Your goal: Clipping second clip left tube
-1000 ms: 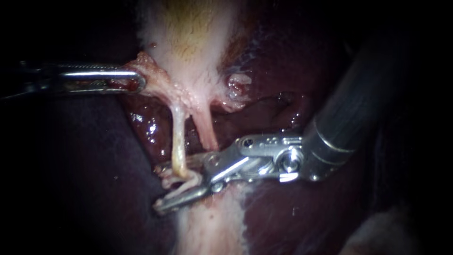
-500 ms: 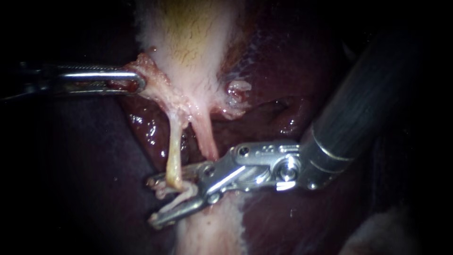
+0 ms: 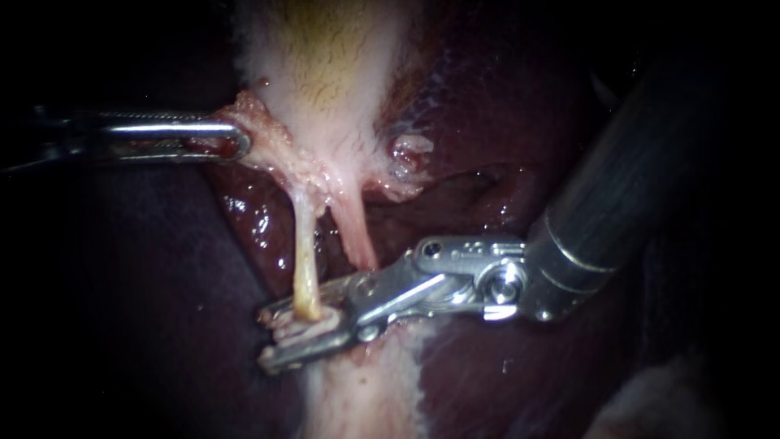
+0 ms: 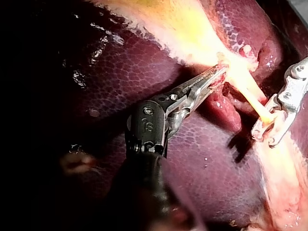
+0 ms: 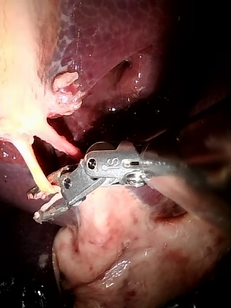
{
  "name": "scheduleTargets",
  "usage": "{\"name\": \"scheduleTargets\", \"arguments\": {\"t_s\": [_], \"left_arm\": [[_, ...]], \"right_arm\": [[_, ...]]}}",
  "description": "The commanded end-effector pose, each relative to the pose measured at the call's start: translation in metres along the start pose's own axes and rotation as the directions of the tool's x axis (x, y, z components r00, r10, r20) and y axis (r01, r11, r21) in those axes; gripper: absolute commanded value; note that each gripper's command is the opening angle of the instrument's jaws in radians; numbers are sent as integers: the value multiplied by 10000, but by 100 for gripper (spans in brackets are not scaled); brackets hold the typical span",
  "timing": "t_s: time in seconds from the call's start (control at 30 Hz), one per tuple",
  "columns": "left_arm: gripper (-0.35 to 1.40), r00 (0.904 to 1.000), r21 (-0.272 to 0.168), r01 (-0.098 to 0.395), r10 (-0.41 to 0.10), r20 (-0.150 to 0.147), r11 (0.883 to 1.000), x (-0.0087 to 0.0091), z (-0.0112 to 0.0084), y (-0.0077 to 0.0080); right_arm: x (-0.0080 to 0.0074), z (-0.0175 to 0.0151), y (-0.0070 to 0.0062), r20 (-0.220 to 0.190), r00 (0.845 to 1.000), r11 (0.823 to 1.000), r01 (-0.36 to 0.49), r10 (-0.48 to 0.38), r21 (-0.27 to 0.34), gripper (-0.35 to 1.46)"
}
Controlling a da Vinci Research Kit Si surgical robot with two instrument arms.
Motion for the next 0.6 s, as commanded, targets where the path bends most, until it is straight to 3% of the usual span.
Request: {"name": "scheduleTargets", "arguments": {"t_s": [0.03,0.13,0.27,0.6], "left_arm": [[-35,10000,0,1,-1,0,10000,0,0,0],[-35,10000,-1,1,-1,1,10000,0,0,0],[-35,10000,-1,1,-1,1,10000,0,0,0],[-35,10000,0,2,-2,0,10000,0,0,0]], "right_arm": [[0,-1,0,2,10000,10000,12,-12,8,-8],[-1,-5,0,88,10000,10000,4,-4,-3,-35],[-4,-10,6,585,9983,9998,-37,48,-191,-35],[-7,-14,9,591,9982,9998,-29,40,-182,-35]]}}
